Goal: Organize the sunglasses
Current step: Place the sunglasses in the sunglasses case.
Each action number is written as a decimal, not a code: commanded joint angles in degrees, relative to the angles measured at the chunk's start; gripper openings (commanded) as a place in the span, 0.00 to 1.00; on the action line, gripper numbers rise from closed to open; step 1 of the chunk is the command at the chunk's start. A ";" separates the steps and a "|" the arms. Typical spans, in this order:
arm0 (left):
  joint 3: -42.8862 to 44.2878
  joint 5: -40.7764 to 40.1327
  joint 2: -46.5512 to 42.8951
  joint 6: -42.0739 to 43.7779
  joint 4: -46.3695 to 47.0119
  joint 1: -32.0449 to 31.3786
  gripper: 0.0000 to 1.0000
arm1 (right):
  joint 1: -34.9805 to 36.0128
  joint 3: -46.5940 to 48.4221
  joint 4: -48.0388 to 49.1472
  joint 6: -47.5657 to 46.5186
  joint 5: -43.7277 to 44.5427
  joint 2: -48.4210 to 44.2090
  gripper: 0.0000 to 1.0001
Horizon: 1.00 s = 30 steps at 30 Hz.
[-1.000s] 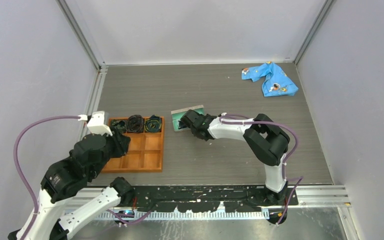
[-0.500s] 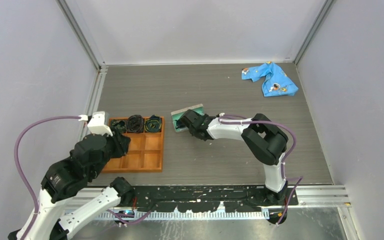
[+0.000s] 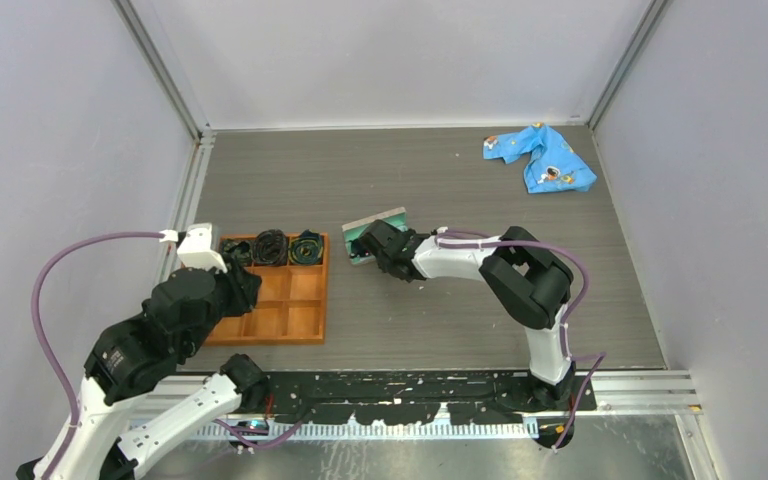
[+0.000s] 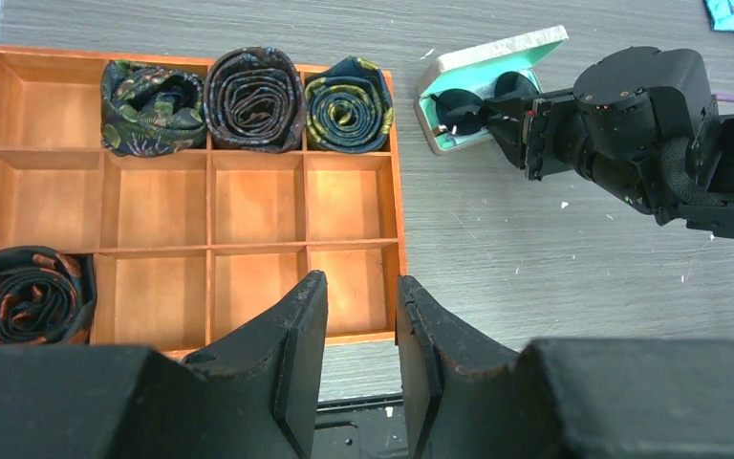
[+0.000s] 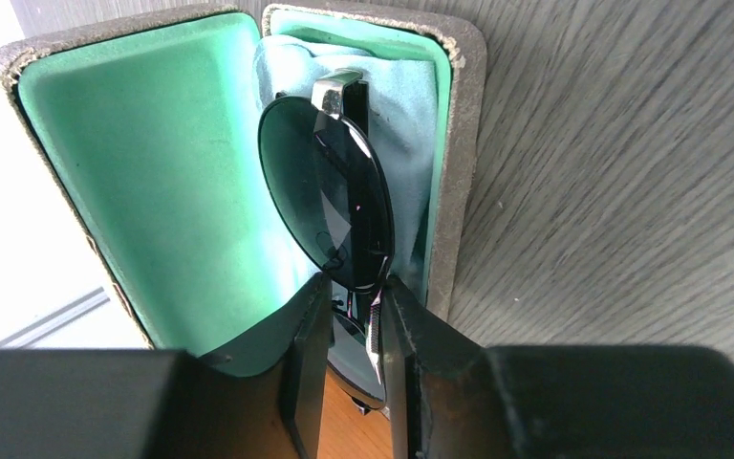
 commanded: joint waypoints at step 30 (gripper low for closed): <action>-0.75 0.20 -0.62 0.28 0.06 0.16 0.35 | 1.82 2.76 -5.81 2.73 10.54 -4.42 0.12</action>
